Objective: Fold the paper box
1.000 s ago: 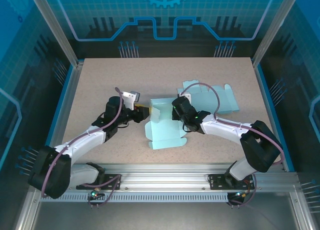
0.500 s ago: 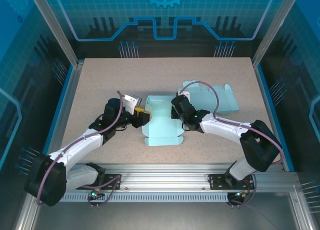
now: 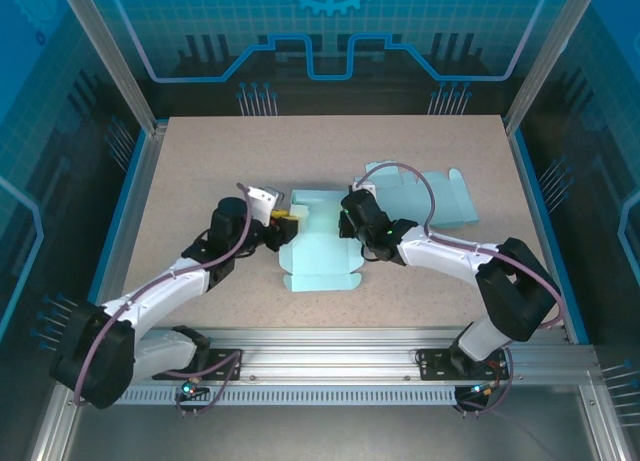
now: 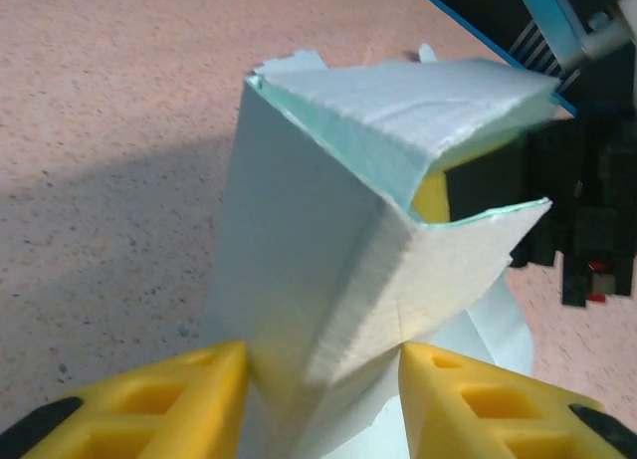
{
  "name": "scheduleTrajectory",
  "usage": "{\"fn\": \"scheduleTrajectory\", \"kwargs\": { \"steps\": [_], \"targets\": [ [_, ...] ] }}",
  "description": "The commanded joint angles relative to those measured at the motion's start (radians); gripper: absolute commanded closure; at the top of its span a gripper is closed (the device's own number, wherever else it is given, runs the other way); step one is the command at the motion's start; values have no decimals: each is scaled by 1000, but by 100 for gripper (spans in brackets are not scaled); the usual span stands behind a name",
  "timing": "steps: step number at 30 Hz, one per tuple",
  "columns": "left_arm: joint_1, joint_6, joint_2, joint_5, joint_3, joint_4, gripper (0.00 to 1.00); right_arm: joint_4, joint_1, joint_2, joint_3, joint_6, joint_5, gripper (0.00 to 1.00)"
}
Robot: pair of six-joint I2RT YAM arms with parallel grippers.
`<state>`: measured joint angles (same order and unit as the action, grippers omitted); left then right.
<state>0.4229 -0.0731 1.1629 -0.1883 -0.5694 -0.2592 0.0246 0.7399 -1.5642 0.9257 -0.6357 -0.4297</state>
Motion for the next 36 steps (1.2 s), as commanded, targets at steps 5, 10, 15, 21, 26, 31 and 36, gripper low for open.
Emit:
{"fn": "scheduleTrajectory", "kwargs": {
  "steps": [5, 10, 15, 21, 26, 31, 36],
  "targets": [
    [87, 107, 60, 345, 39, -188, 66, -4, 36, -13, 41, -29, 15, 100],
    [130, 137, 98, 517, 55, -317, 75, 48, 63, -23, 69, -57, -23, 100],
    [152, 143, 144, 607, 35, -384, 81, 73, 89, -30, 88, -78, -54, 100],
    [199, 147, 237, 780, -25, -404, 88, 90, 116, -52, 103, -125, -97, 100],
    [223, 97, 291, 1002, -70, -391, 95, 130, 122, -68, 124, -180, -128, 100],
    [223, -27, 326, 1148, -114, -319, 94, 103, 141, -87, 123, -231, -144, 100],
    [216, -84, 383, 1242, -179, -221, 91, 125, 166, -124, 170, -259, -182, 100]
  ]
}}
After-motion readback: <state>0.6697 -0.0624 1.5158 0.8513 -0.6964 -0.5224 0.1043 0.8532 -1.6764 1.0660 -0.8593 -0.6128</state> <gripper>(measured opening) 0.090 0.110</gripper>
